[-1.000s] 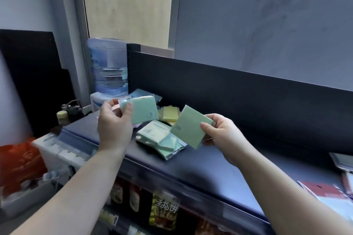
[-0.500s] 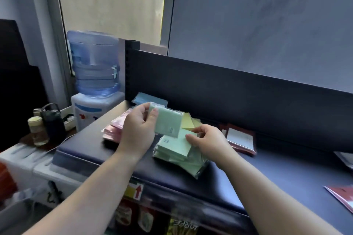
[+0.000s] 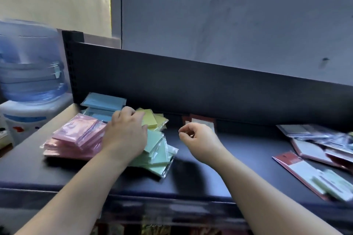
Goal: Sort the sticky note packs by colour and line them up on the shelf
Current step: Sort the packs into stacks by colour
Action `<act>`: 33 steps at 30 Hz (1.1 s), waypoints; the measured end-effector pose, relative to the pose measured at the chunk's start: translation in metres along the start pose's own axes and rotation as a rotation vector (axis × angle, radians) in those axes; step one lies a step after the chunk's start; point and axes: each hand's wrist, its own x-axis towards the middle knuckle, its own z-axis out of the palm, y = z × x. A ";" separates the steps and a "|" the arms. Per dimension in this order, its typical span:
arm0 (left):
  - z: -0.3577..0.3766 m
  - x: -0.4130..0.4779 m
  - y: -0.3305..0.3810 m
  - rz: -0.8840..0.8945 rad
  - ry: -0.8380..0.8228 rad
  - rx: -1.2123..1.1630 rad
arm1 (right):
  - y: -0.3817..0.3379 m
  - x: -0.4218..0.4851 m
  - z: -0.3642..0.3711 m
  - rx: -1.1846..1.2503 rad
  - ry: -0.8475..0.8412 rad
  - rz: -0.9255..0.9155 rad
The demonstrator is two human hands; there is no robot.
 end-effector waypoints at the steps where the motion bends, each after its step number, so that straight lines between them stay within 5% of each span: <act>1: 0.000 -0.001 0.007 0.040 0.031 -0.015 | 0.004 -0.002 -0.004 -0.010 0.008 0.001; 9: 0.017 -0.017 0.089 0.314 -0.045 -0.159 | 0.052 -0.031 -0.056 -0.061 0.104 0.091; 18: 0.073 -0.039 0.201 0.491 -0.421 -0.124 | 0.135 -0.084 -0.146 -0.166 0.208 0.219; 24: 0.109 -0.047 0.272 0.413 -0.600 0.013 | 0.198 -0.108 -0.200 -0.228 0.170 0.199; 33: 0.134 -0.047 0.338 0.169 -0.587 0.158 | 0.254 -0.123 -0.229 -0.265 -0.071 0.017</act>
